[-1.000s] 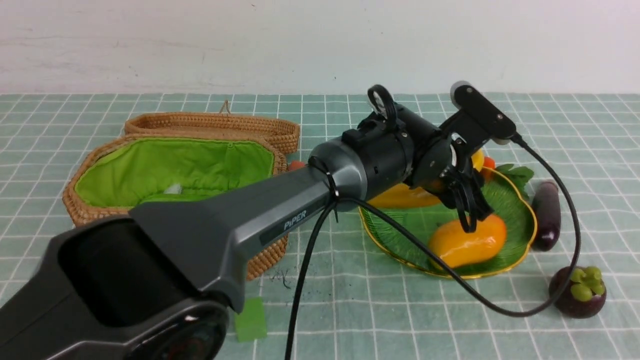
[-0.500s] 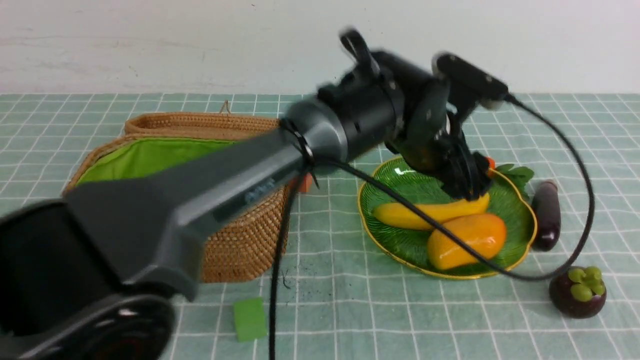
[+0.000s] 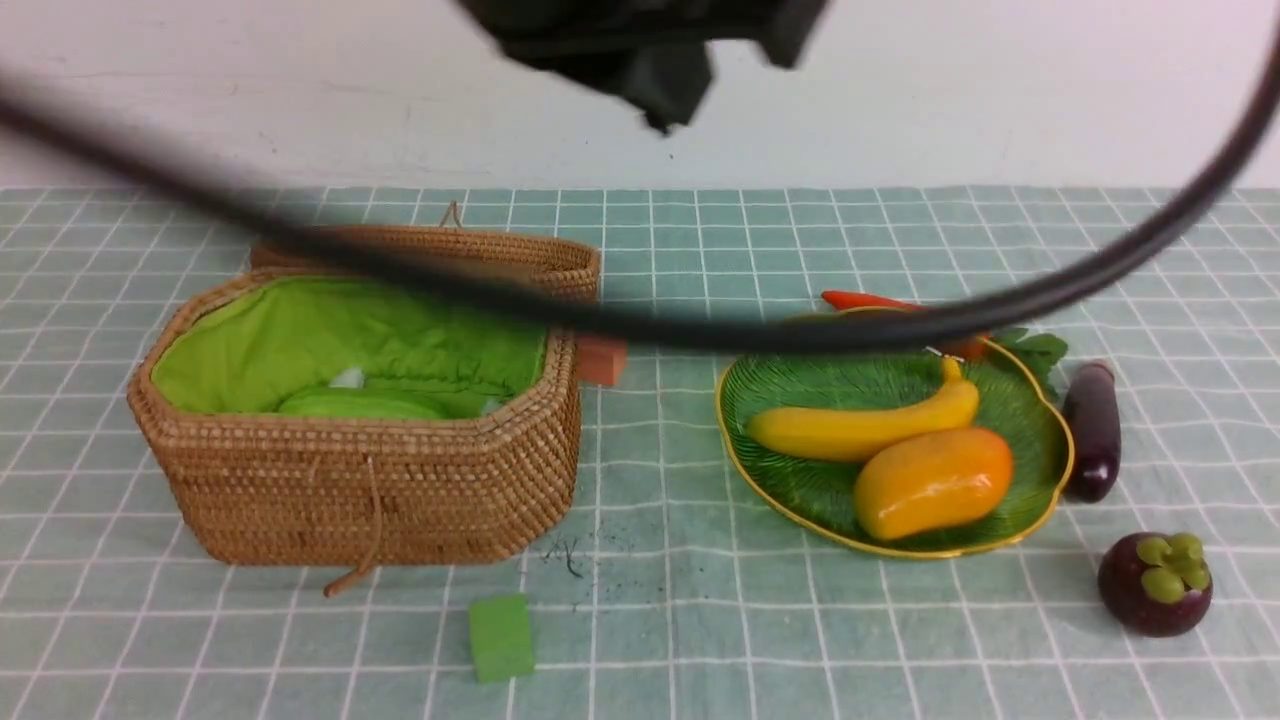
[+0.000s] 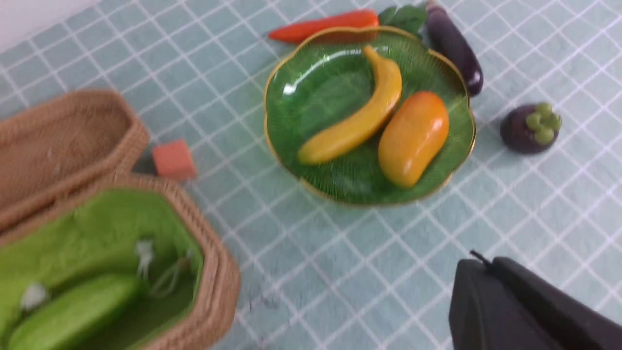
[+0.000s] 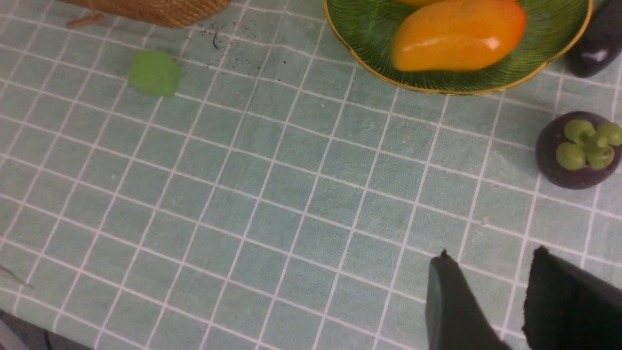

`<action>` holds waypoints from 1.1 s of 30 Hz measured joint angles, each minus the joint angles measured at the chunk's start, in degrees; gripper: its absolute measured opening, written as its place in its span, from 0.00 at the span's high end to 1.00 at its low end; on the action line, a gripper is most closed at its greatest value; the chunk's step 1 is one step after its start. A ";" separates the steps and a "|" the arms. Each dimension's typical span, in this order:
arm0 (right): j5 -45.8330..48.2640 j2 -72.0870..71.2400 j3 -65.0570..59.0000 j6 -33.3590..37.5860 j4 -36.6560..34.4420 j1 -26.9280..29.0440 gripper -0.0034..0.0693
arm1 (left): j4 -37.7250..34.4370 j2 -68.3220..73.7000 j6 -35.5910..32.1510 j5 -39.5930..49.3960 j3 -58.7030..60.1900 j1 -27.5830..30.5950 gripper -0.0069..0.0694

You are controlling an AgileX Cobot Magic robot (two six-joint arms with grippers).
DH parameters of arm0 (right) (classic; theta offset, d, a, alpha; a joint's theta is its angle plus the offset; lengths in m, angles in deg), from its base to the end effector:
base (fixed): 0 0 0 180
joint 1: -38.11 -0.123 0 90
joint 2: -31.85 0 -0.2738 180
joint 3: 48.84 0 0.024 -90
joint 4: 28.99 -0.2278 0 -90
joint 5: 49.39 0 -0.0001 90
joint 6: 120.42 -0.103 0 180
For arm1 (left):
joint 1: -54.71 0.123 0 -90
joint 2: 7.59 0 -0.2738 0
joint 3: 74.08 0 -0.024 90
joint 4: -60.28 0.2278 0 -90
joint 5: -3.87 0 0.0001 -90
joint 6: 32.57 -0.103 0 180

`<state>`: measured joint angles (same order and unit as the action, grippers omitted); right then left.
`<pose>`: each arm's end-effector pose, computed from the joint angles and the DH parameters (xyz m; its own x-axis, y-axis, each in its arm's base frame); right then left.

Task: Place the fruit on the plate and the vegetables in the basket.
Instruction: Use the right arm to grab a mangosteen and put it into the right plate

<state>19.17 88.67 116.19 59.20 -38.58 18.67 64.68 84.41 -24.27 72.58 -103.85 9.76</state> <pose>0.1119 0.0564 0.3680 -0.7503 -0.1933 -0.6322 -0.3723 0.9138 0.1624 0.2016 -0.1909 0.4567 -0.5378 0.3724 -0.7563 0.6078 0.7930 -0.0417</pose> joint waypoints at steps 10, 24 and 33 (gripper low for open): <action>-4.43 21.37 0.00 0.38 5.84 5.10 0.63 | -2.74 -35.08 2.14 -17.45 46.05 0.00 0.93; -18.16 40.70 -0.06 1.85 3.38 22.69 0.33 | -6.06 -65.72 -2.01 -28.45 71.63 0.00 0.93; -27.35 52.34 -0.06 4.01 2.77 22.74 0.03 | -6.55 -63.52 -2.24 -34.95 71.81 0.00 0.93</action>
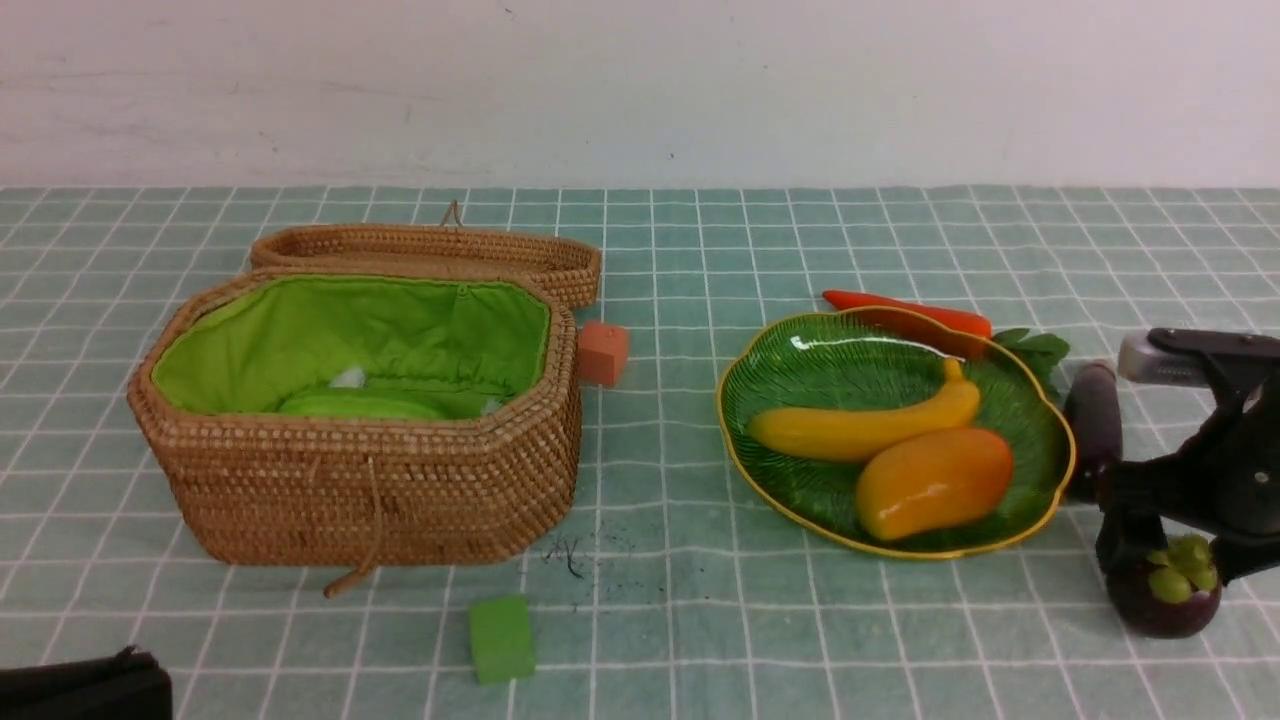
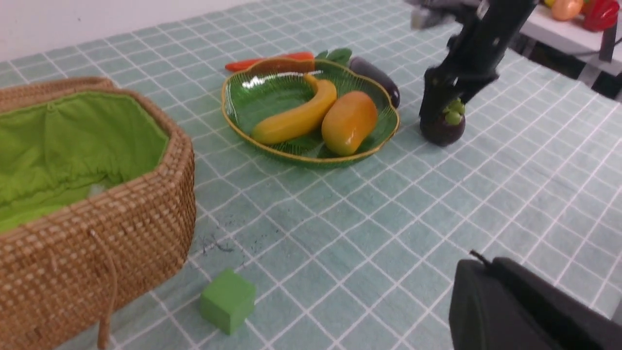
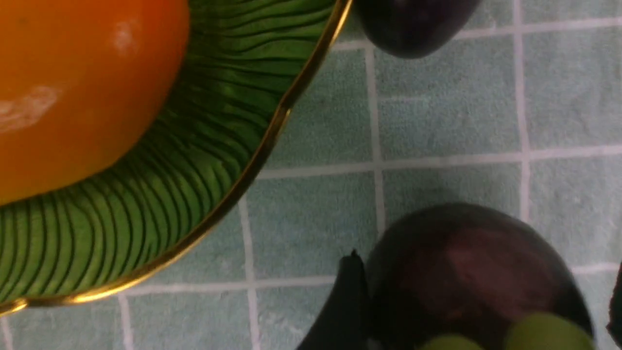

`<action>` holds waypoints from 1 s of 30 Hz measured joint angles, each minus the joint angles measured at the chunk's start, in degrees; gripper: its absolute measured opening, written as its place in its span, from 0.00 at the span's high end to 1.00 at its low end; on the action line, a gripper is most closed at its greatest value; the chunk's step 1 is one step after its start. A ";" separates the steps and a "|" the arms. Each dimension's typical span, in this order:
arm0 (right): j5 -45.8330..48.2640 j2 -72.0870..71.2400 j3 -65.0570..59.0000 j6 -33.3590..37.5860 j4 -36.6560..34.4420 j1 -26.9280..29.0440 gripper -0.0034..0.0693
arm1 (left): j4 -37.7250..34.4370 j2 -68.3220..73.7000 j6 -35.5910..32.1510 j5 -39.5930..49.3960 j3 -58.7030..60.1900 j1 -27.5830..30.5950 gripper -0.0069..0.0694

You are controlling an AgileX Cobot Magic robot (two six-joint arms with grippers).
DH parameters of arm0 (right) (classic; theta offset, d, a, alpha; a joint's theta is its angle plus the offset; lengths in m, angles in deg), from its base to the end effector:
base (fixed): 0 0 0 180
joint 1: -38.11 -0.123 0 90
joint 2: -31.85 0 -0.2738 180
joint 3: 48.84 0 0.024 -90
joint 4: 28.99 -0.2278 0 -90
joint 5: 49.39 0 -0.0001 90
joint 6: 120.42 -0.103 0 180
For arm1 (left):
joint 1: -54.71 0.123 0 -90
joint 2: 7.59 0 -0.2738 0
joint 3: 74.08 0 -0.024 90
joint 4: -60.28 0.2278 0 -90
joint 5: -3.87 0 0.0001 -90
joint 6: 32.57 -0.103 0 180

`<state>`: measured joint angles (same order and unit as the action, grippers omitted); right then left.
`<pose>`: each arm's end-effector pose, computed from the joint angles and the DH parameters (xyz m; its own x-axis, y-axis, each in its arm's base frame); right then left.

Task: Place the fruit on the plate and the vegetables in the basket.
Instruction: Use the right arm to grab a mangosteen and put it into the right plate

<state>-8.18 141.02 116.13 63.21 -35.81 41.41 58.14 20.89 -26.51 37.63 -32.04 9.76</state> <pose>0.3179 -0.0102 0.1741 -0.9639 0.0819 -0.2532 0.0629 0.9946 0.0823 0.0451 -0.0481 0.3267 -0.2710 0.0778 -0.9594 0.6901 0.7106 -0.1373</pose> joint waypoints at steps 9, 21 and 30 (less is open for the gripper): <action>0.71 3.25 0.53 2.01 -0.18 0.00 0.24 | -0.12 3.84 -0.07 -1.80 0.02 0.00 0.93; -10.56 -1.67 11.84 14.18 -19.73 -9.54 0.24 | -0.17 5.18 -0.07 -8.79 0.02 0.00 0.93; -18.79 18.22 24.80 23.88 -25.32 -13.50 0.16 | -0.82 5.18 -0.07 -8.91 0.02 0.00 0.93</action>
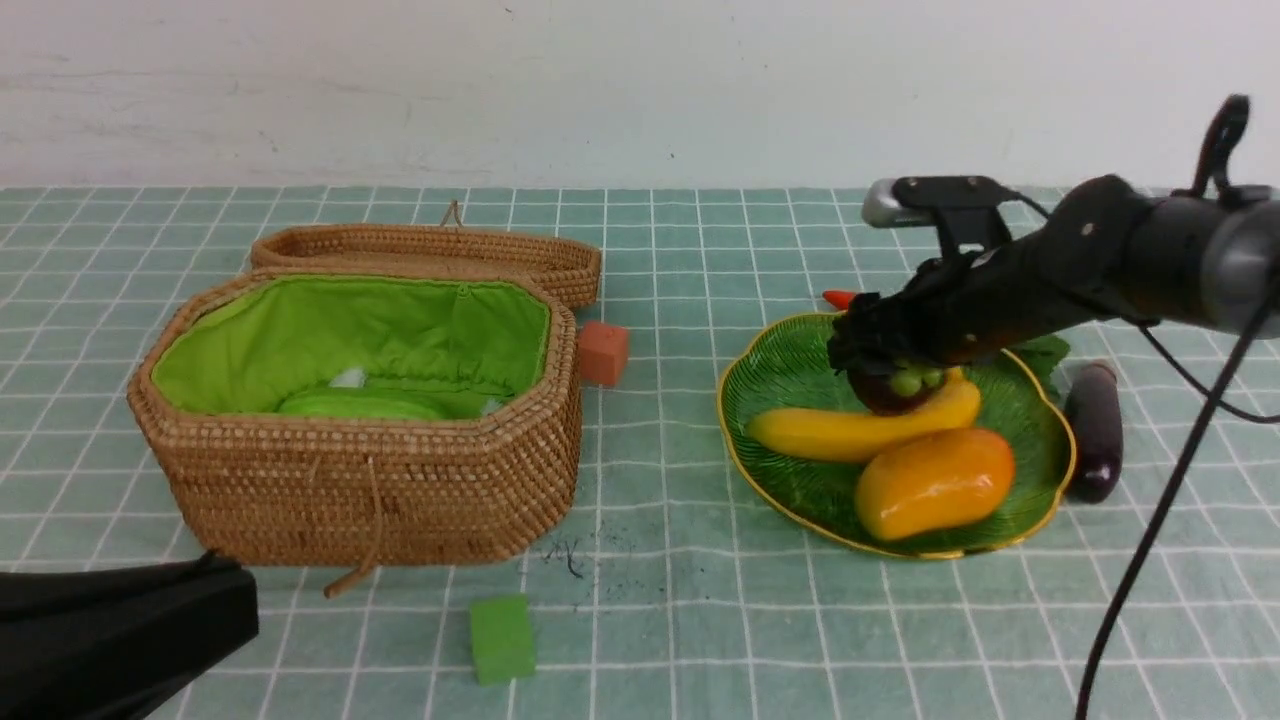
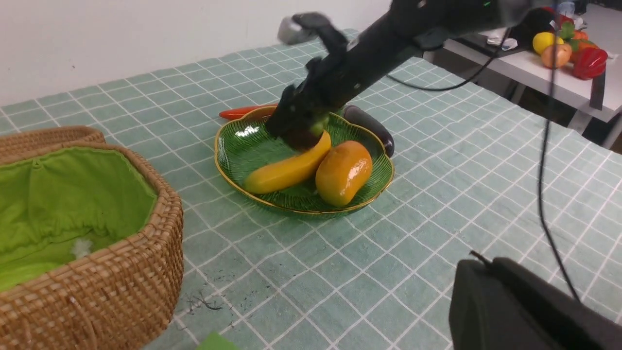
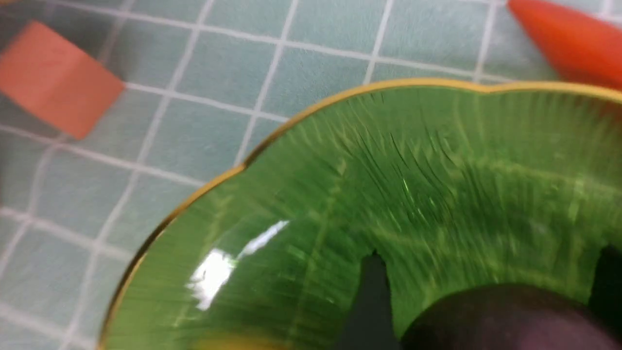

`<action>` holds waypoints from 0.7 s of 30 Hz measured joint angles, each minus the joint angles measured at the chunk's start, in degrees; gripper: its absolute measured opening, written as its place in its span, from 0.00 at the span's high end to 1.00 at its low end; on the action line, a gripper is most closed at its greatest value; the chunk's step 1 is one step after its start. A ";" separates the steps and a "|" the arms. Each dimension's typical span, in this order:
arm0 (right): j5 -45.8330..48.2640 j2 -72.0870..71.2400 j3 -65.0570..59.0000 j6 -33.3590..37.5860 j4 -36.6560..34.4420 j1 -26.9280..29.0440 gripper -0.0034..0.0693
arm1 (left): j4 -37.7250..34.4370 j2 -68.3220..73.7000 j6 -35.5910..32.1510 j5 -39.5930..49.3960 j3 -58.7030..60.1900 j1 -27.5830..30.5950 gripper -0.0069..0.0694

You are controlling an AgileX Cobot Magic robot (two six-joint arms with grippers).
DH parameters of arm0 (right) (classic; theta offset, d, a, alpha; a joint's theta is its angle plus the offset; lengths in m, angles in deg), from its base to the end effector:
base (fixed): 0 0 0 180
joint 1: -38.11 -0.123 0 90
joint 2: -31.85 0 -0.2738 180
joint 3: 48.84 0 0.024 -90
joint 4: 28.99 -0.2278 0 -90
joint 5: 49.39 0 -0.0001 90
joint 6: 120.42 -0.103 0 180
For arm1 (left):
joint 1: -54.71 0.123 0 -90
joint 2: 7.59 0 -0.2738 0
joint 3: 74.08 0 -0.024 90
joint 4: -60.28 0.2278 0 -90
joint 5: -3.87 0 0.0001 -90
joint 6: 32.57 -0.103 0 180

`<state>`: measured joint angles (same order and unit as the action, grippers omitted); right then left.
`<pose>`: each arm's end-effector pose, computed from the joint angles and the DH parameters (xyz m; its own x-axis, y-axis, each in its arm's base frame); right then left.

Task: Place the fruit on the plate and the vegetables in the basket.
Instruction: Use the right arm to grab a mangosteen and put it into the right plate, then grab an eggplant with your right arm and place it in the basket on the left.

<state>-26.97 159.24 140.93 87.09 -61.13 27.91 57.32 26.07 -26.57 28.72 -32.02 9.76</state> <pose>0.4373 0.1000 0.1825 -0.7319 -0.0859 -0.6760 -0.2765 0.9441 0.1794 0.0608 -0.0639 0.3353 -0.2369 0.0232 -0.9712 0.6936 0.7041 -0.1524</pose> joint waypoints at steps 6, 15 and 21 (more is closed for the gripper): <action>4.97 -1.87 1.63 0.21 0.36 0.69 0.02 | 0.00 0.00 0.00 -0.05 0.00 0.00 0.93; 17.64 -12.52 2.29 -19.88 9.51 12.28 0.20 | 0.00 0.00 0.00 -0.22 0.00 0.00 0.93; 19.75 -6.26 2.56 -29.59 16.22 19.71 0.25 | 0.00 0.00 0.00 -0.33 0.00 0.00 0.93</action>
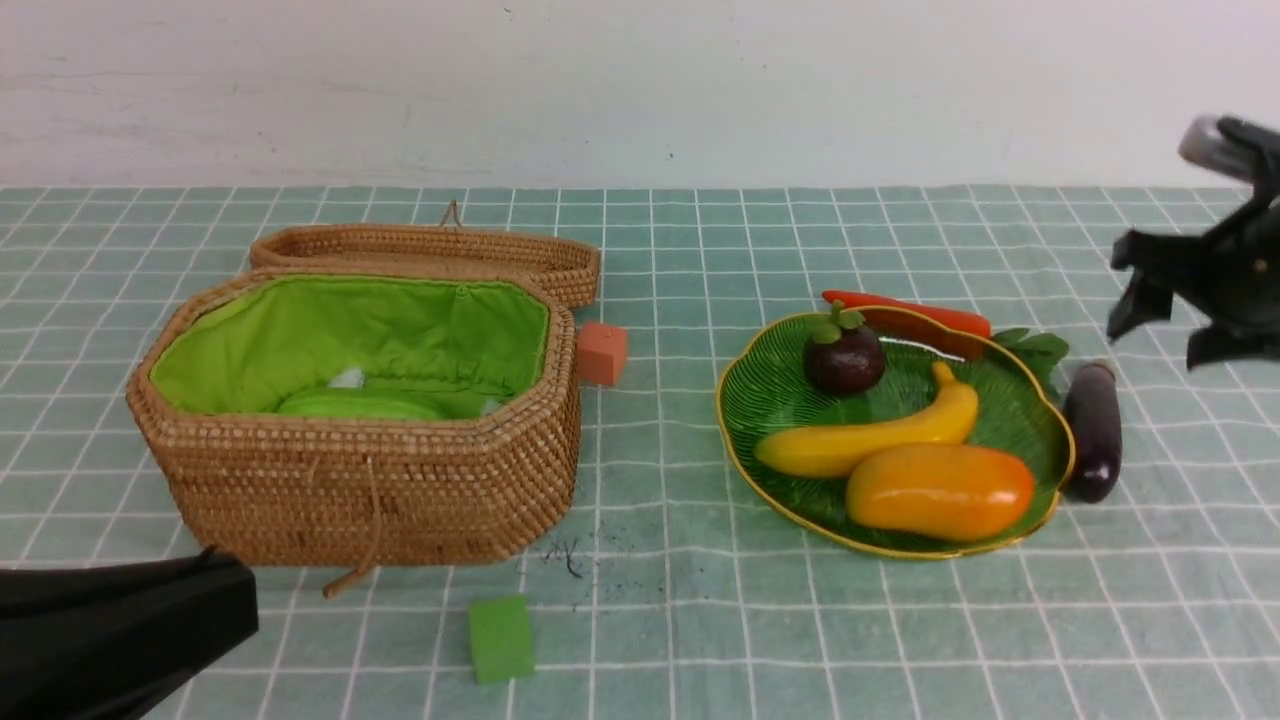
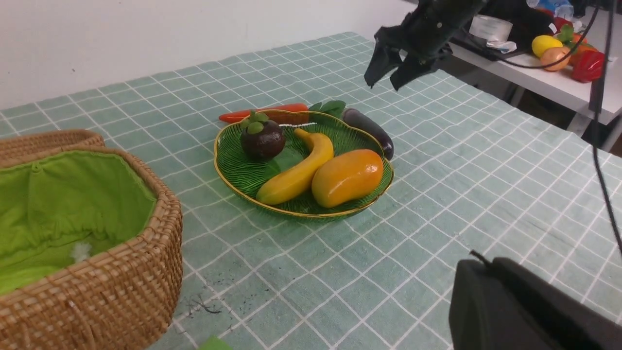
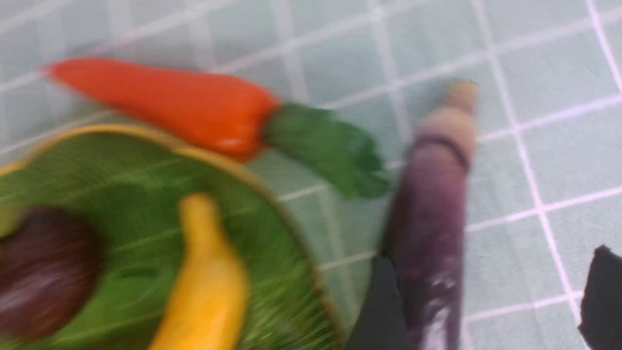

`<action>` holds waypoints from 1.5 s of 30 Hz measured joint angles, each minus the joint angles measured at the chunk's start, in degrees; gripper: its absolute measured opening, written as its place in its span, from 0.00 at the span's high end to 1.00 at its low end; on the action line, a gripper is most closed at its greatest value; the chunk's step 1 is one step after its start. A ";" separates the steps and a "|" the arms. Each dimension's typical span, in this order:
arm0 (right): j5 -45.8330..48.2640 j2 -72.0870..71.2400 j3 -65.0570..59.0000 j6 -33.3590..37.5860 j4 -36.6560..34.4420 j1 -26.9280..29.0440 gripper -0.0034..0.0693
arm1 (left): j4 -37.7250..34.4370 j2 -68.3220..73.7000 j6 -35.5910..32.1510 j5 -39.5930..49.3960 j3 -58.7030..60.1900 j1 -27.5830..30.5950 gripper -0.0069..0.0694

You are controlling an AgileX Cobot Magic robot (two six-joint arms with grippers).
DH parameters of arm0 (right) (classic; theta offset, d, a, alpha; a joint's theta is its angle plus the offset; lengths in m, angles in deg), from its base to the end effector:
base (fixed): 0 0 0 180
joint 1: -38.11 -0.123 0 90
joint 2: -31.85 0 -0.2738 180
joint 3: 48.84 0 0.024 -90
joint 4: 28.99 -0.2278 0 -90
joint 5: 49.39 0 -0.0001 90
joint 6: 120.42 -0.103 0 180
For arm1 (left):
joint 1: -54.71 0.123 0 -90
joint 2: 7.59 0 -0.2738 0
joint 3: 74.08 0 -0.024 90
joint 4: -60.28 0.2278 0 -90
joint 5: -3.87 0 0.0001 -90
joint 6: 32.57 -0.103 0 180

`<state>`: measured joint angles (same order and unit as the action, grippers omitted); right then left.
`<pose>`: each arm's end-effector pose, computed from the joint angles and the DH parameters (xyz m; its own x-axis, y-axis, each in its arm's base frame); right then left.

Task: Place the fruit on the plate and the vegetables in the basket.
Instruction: Grab an eggplant with your right arm and place it in the basket on the left.

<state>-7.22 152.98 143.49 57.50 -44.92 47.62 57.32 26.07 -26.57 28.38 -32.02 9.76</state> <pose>0.4131 -0.0499 0.2191 -0.8102 0.3772 -0.4486 0.2757 0.9207 0.2763 0.0609 -0.0639 0.3359 -0.2329 0.0190 -0.9723 0.6940 0.7036 -0.1525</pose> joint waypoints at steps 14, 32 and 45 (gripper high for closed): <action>-1.99 9.75 2.98 0.88 -4.14 0.09 0.25 | -1.31 0.00 0.00 -2.16 0.04 0.00 0.93; 14.38 3.22 7.88 7.94 -0.93 -2.18 0.48 | -0.72 0.00 0.47 -0.46 0.04 0.00 0.93; 2.84 -4.21 15.28 56.02 -36.92 -35.45 0.48 | 29.71 0.00 36.83 13.73 0.04 1.43 0.93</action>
<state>-4.38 148.77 158.77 113.52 -81.84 12.17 87.03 26.07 10.26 42.12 -31.98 11.19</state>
